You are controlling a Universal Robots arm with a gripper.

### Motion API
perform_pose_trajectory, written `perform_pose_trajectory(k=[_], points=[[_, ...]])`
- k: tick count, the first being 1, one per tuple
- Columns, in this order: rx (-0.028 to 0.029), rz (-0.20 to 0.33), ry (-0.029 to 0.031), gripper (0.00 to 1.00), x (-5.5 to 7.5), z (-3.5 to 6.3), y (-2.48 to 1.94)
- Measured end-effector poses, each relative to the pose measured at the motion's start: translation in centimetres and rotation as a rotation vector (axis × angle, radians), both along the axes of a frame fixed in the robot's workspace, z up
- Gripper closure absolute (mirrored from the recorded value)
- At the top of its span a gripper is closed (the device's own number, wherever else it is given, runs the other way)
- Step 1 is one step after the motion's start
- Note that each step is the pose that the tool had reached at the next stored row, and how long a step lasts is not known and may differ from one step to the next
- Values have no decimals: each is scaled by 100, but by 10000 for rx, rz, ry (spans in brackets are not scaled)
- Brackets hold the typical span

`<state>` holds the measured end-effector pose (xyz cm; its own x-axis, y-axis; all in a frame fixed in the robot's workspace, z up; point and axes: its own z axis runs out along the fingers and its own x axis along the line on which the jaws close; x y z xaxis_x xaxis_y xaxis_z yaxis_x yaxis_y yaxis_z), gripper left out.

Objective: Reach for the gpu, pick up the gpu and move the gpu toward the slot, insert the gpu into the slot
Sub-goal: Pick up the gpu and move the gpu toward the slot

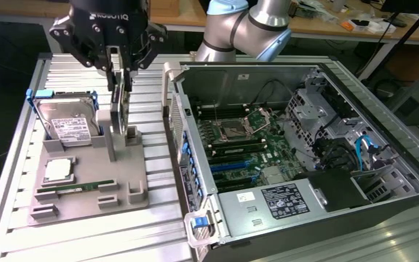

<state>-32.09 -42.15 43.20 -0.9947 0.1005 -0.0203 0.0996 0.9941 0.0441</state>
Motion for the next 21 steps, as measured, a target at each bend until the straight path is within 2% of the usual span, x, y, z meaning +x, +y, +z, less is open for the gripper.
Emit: perform_pose_trajectory(k=[3, 9, 12, 15, 21], points=[[-1, 12, -24, 73, 0, 92, 10], [18, 564, -36, 73, 1, 122, 14], [80, 868, -35, 73, 14, 149, 14], [220, 1005, -46, 73, 71, 182, 14], [227, 1030, -43, 73, 308, 185, 13]])
